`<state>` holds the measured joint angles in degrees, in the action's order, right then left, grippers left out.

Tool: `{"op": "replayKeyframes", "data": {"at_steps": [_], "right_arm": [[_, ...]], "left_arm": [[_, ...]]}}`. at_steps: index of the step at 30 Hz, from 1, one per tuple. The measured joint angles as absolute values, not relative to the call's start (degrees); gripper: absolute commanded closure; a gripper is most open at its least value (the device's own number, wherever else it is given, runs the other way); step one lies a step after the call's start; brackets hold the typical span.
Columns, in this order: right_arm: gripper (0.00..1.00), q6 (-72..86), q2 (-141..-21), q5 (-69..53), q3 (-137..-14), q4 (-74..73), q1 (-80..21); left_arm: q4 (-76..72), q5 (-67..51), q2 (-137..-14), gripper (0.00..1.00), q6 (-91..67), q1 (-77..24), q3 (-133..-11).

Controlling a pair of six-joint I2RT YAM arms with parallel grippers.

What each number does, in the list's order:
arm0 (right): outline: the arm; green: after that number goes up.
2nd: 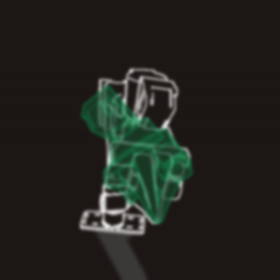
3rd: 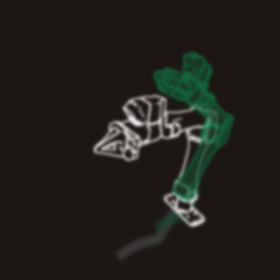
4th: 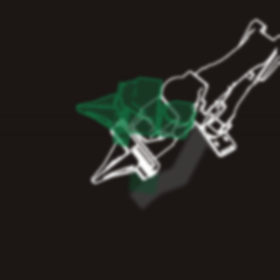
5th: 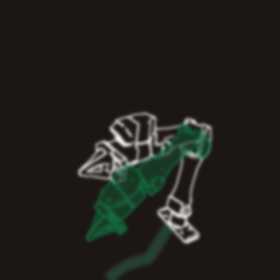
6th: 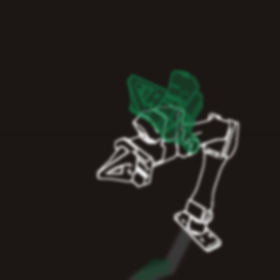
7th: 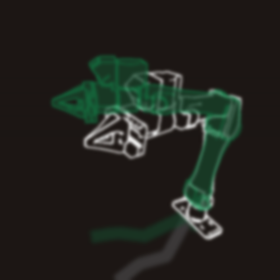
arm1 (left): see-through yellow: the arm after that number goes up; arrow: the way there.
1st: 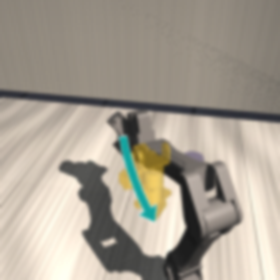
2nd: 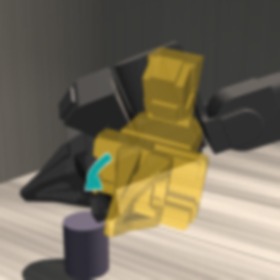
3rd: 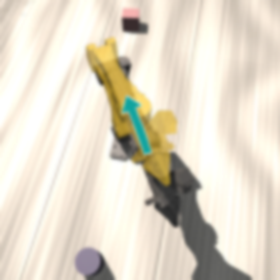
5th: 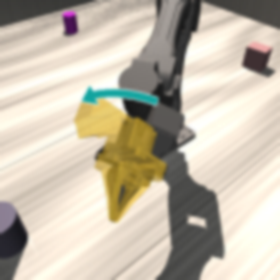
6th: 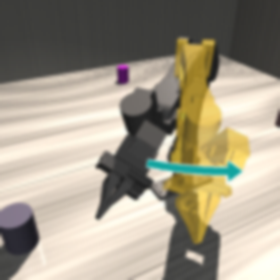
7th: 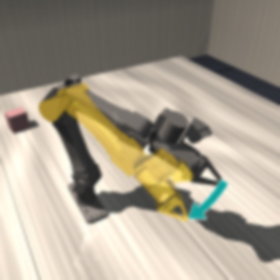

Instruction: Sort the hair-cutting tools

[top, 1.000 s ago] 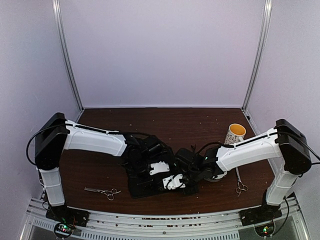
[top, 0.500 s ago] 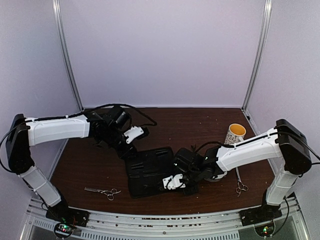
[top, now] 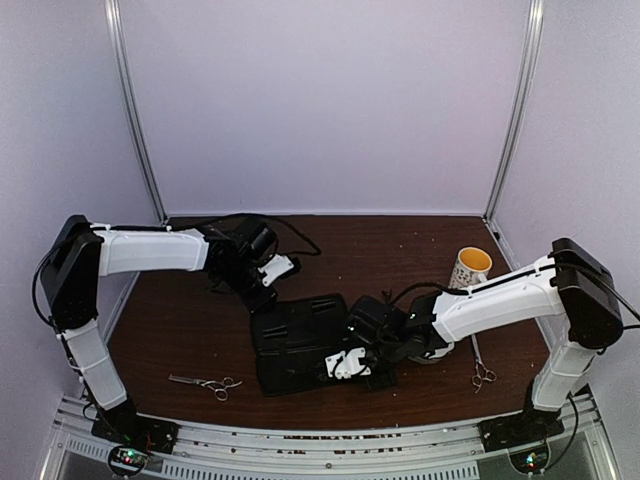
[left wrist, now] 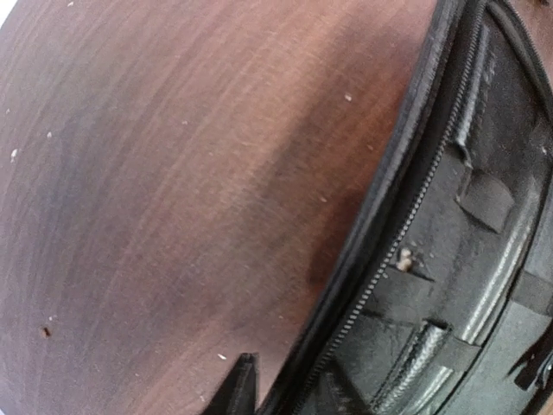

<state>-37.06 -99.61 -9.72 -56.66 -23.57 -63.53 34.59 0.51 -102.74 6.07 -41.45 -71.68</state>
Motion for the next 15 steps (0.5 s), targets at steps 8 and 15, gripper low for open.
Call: {"op": "replayKeyframes", "data": {"at_steps": [8, 15], "right_arm": [[1.00, -37.0, -99.6, -10.2, -57.0, -24.1, -63.5], [0.80, -37.1, -99.3, -10.9, -59.3, -27.6, -63.5]], "left_arm": [[33.6, 1.3, -103.9, 1.00, 6.8, -41.5, -71.9], [31.4, 1.1, -103.1, 1.00, 7.0, -41.5, -71.1]]}}
